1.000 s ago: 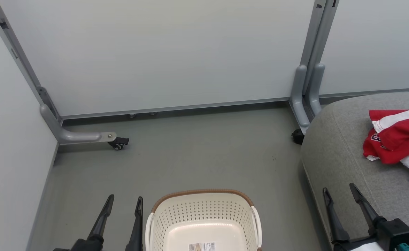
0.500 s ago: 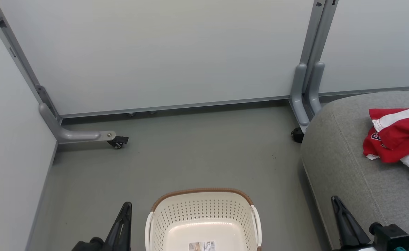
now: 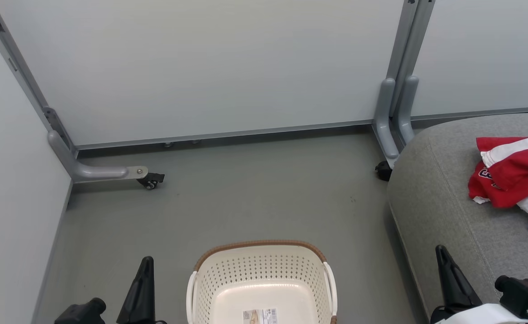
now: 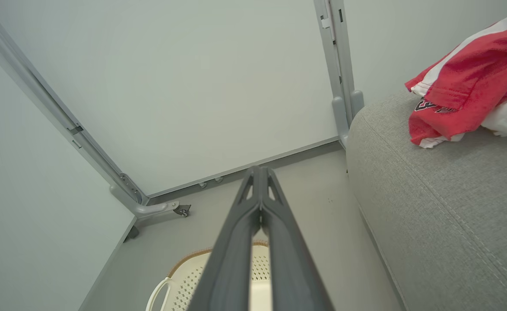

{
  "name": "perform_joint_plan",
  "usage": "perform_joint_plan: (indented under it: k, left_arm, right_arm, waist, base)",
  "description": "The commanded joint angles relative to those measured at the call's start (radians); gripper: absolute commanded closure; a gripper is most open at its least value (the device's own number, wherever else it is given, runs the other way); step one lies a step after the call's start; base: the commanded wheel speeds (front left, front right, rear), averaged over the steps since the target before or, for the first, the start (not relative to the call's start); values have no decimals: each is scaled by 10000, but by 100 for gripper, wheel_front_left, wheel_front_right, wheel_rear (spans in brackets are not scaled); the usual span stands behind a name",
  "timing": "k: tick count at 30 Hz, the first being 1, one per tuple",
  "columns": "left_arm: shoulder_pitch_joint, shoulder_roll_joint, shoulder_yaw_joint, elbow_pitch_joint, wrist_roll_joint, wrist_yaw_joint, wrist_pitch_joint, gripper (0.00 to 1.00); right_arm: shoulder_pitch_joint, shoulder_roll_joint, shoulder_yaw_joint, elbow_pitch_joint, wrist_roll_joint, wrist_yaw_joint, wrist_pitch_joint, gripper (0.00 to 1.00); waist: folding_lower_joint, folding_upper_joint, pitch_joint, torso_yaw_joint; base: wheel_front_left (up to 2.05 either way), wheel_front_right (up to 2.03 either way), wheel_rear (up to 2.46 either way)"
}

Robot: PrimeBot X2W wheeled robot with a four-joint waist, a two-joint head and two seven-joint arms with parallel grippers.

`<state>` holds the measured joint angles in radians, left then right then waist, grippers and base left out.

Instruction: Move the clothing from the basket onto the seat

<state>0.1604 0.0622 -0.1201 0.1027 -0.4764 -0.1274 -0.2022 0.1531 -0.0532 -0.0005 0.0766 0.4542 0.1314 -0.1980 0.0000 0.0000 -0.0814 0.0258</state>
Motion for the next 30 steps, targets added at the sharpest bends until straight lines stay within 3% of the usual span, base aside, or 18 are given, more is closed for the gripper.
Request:
perform_joint_plan:
  k: [1, 30]
  left_arm:
    - [-399, 103, 93, -76, -467, -8, 76, 100]
    - [-1298, 257, 642, 467, -4821, -29, 990, 100]
  right_arm:
    - [-314, -98, -34, -67, 470, -2, 76, 100]
    - [-1203, -241, -207, 565, 4858, -5, 1026, 100]
  waist:
    - [0, 0, 11, -4]
    - [0, 0, 238, -72]
  base:
    - [0, 0, 0]
    - [0, 0, 0]
